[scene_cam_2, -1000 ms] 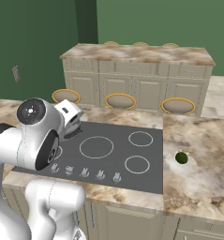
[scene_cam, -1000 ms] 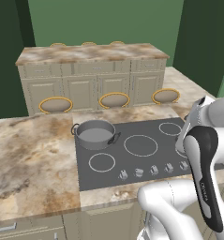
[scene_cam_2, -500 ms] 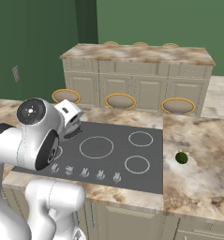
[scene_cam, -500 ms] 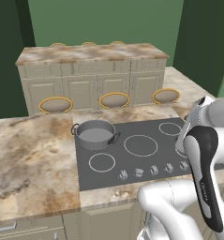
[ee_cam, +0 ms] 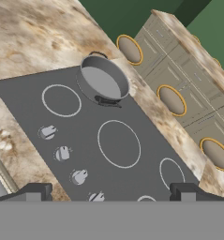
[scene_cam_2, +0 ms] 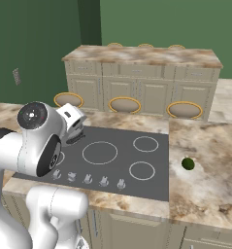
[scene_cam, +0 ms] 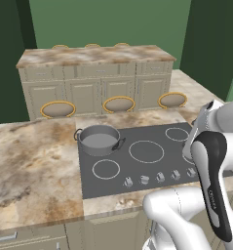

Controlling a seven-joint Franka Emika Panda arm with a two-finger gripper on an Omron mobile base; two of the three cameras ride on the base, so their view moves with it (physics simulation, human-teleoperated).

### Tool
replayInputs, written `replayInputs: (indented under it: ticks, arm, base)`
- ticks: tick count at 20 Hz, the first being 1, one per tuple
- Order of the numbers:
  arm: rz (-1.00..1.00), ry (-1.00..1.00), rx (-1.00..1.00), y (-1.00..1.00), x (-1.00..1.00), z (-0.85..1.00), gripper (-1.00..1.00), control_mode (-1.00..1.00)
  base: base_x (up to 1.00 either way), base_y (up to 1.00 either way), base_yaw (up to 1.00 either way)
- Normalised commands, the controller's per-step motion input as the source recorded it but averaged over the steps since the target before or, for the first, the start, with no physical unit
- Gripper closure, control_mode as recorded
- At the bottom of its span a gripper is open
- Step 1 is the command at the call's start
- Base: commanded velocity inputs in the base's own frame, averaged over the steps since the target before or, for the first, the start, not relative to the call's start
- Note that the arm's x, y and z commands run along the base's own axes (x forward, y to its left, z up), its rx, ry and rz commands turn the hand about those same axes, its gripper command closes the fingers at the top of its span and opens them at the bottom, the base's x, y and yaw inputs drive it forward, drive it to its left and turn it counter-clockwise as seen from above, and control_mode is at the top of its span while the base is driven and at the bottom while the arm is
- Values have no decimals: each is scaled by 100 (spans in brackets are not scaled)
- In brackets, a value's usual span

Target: Turn on the burner for the pot on the stove. Wait thirty seconds for the pot to heat up. Then add the lime to the pot.

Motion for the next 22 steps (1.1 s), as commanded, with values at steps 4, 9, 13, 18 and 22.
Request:
replayInputs:
  ticks: [4,9,13,18,22]
  arm:
    - [0,0,0,0,0,0,-100,-100]
    - [0,0,0,0,0,0,-100,-100]
    - [0,0,0,0,0,0,-100,-100]
    - [0,0,0,0,0,0,-100,-100]
    - [0,0,0,0,0,0,-100,-100]
  base:
    - [0,0,0]
    - [0,0,0]
    - [0,0,0]
    - [0,0,0]
    - [0,0,0]
